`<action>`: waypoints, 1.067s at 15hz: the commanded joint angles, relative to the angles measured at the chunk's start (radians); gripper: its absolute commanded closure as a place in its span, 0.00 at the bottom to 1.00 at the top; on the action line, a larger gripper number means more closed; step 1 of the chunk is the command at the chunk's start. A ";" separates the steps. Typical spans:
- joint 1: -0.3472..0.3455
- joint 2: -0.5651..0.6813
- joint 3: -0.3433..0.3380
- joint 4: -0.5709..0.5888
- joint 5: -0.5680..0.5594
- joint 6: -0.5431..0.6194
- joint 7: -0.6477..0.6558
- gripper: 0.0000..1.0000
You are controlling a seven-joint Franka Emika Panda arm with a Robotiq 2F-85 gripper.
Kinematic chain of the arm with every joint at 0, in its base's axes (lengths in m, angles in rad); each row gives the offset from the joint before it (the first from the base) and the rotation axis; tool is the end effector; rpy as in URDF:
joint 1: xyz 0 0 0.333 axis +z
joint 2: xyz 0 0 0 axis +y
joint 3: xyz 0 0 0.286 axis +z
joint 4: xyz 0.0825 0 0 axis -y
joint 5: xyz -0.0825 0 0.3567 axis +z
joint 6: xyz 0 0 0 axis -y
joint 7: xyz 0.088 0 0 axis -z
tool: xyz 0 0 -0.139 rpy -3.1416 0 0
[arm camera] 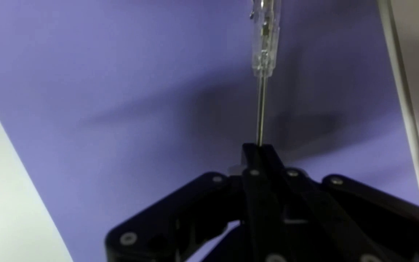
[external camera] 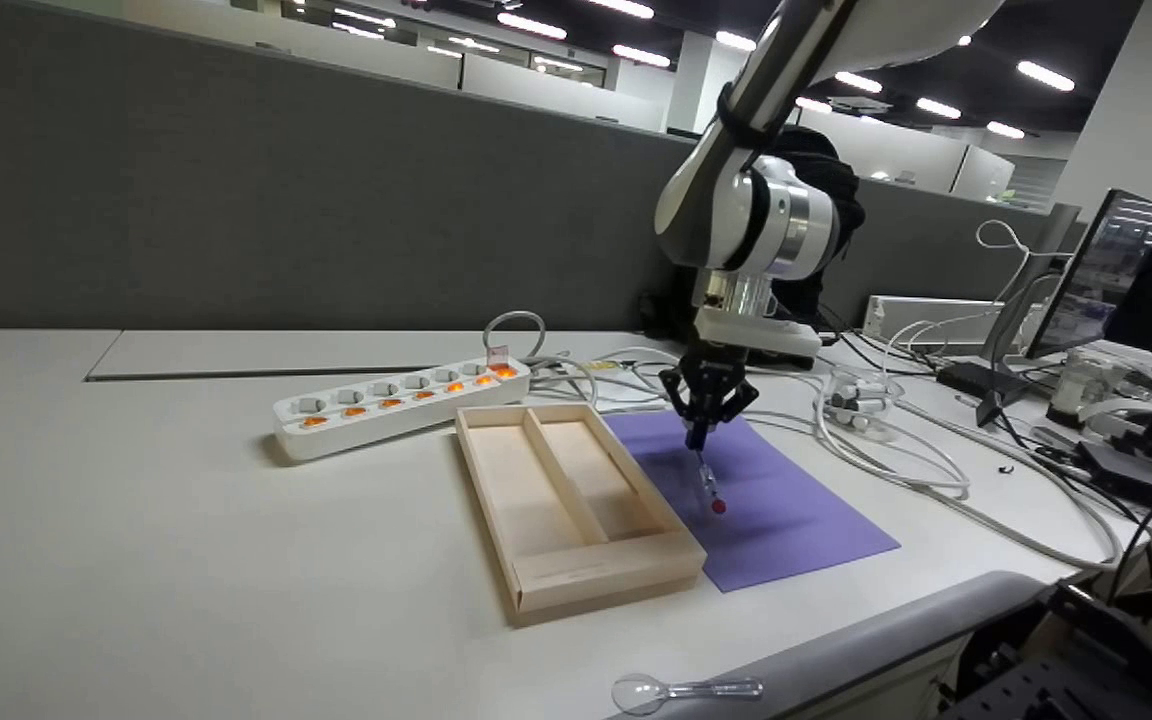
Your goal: Remove the screwdriver from the tray and put it on the table
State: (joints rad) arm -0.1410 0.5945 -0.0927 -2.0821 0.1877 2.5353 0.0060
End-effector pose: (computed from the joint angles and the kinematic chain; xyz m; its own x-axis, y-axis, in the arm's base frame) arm 0.5154 -0.1255 0.0932 0.9173 -0.3737 -0.1374 -0.3812 -0.9239 -0.0321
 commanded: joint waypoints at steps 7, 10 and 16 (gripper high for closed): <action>-0.021 0.030 0.017 0.026 0.039 -0.002 0.032 0.69; -0.022 0.020 0.018 0.027 0.043 -0.005 0.033 0.54; -0.014 -0.029 0.029 0.029 0.051 0.005 0.033 0.14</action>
State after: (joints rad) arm -0.1487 0.6093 -0.0795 -2.0509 0.2310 2.5432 0.0117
